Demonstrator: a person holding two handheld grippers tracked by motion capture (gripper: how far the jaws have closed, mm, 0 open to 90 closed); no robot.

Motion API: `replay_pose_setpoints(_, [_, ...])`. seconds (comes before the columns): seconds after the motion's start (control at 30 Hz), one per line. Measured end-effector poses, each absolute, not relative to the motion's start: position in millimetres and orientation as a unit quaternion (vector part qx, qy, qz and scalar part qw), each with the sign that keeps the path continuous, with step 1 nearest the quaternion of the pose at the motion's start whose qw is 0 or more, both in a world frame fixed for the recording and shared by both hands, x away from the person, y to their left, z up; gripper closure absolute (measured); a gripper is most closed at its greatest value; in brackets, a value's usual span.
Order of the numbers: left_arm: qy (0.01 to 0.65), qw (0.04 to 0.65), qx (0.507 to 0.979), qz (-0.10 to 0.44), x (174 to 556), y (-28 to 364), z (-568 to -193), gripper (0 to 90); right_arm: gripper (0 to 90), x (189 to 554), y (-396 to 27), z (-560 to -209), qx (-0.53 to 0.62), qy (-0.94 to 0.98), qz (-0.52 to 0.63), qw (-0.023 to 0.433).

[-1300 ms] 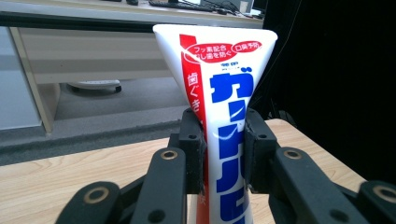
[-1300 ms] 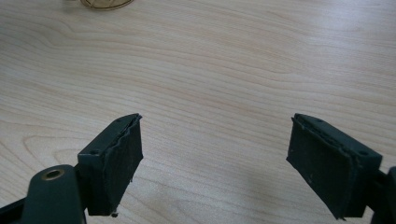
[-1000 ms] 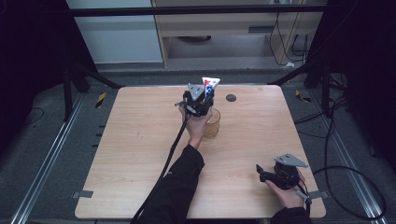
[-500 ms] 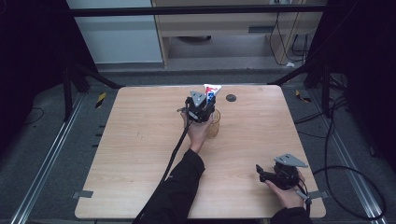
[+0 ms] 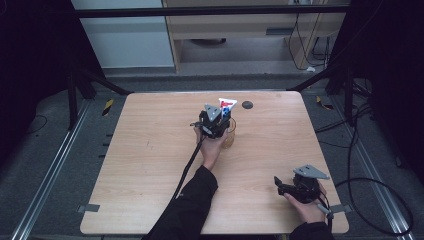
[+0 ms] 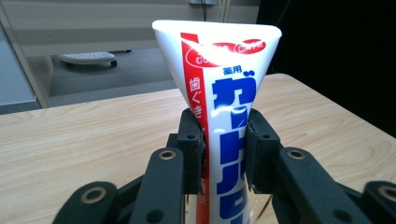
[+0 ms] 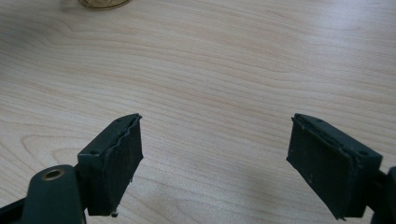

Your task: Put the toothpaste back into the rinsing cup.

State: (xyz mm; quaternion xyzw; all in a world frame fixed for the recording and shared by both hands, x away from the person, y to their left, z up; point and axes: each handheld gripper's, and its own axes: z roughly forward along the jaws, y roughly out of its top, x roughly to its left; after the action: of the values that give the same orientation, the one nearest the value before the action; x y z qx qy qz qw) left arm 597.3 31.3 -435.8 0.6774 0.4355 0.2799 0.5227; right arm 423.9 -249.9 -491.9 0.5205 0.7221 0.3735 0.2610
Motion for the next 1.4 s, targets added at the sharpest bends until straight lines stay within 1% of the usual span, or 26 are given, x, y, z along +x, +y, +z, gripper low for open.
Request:
replay_pose_setpoints(0.4, [0.437, 0.517, 0.684, 0.271, 590.9, 34.1, -444.4, 69.4, 17.7, 424.2, -249.8, -492.3, 0.52, 0.723, 0.372, 0.263])
replay_pose_setpoints(0.6, [0.437, 0.507, 0.692, 0.269, 589.1, 35.8, -449.1, 67.0, 17.7, 424.2, -249.2, -492.3, 0.521, 0.722, 0.371, 0.264])
replay_pose_setpoints(0.9, [0.426, 0.508, 0.698, 0.272, 582.6, 37.0, -450.8, 65.2, 17.7, 424.1, -249.8, -492.2, 0.521, 0.722, 0.371, 0.264])
replay_pose_setpoints(1.1, [0.414, 0.512, 0.704, 0.268, 577.3, 39.9, -448.1, 60.4, 17.7, 424.5, -249.6, -492.7, 0.52, 0.723, 0.37, 0.264])
replay_pose_setpoints(1.3, [0.402, 0.519, 0.707, 0.263, 567.9, 48.6, -444.2, 50.7, 17.6, 424.5, -250.2, -493.1, 0.522, 0.723, 0.368, 0.264])
replay_pose_setpoints(1.4, [0.398, 0.525, 0.708, 0.255, 563.6, 54.5, -442.7, 47.1, 17.7, 424.5, -250.4, -493.0, 0.522, 0.723, 0.368, 0.265])
